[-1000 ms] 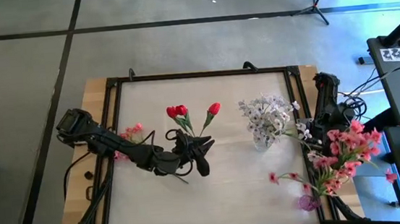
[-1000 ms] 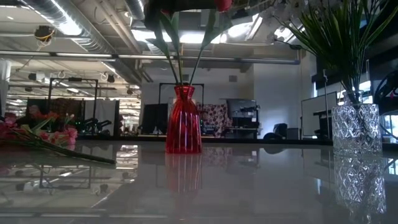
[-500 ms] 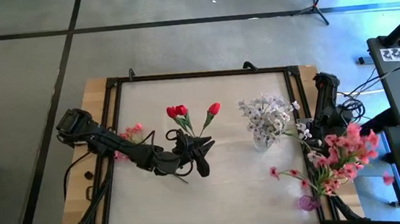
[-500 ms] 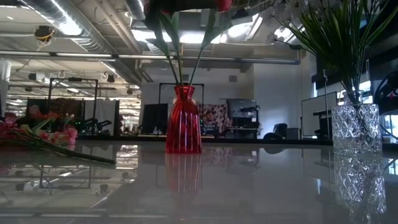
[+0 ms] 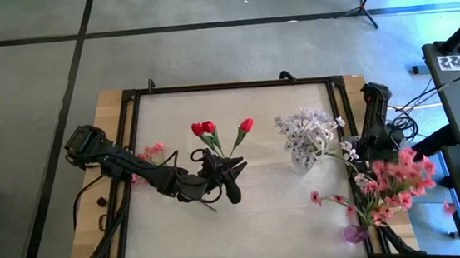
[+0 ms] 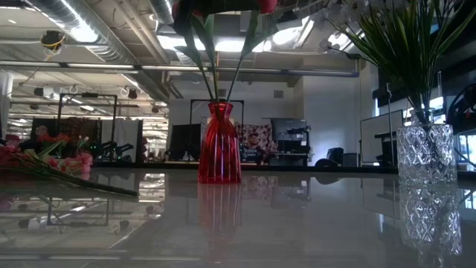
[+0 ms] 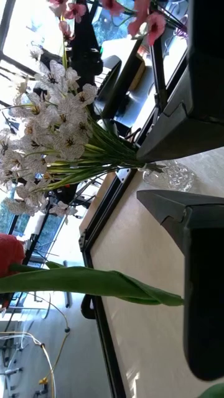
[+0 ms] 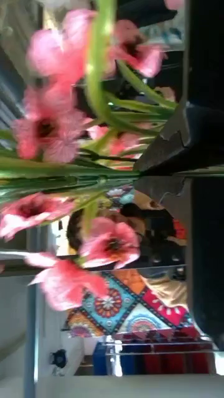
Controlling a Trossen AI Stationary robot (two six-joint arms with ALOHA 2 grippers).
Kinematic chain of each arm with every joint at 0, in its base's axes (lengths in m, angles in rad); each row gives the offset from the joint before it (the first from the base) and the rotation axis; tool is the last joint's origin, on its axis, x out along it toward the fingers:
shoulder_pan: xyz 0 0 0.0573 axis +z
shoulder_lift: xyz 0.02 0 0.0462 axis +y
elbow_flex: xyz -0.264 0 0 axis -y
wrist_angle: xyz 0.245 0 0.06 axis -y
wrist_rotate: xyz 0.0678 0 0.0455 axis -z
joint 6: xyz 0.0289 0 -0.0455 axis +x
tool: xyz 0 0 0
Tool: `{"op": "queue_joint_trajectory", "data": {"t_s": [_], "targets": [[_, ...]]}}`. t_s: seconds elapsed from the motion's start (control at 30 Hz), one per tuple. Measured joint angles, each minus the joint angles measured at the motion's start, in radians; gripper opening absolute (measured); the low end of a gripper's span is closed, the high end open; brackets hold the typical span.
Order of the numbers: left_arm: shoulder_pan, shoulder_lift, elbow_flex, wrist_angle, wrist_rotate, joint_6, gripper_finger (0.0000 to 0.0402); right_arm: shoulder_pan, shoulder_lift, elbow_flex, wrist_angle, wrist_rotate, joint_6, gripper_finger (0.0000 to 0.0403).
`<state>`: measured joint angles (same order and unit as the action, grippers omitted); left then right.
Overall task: Sort flowers into vase by color
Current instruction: Put the bottom pink flowers into the pink vase
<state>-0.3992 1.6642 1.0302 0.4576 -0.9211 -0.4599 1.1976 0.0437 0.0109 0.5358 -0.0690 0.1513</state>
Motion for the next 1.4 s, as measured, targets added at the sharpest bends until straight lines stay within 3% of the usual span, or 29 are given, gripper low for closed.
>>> {"op": "queue_joint_trajectory", "data": {"t_s": [0.3,0.7,1.23,1.4], "targets": [[0.0,0.0,0.0,0.0,0.0,-0.001,0.0082,0.0,0.0,-0.001,-0.116,0.011,-0.011,0.0001],[0.0,0.0,0.0,0.0,0.0,-0.002,0.0082,0.0,0.0,-0.003,-0.202,-0.081,-0.053,0.0013],[0.0,0.0,0.0,0.0,-0.001,-0.005,0.0082,0.0,-0.001,-0.003,-0.403,-0.08,-0.133,0.0017],[0.001,0.0,0.0,0.001,-0.001,-0.005,0.0082,0.0,0.0,-0.003,-0.427,-0.058,-0.135,0.0052]]}}
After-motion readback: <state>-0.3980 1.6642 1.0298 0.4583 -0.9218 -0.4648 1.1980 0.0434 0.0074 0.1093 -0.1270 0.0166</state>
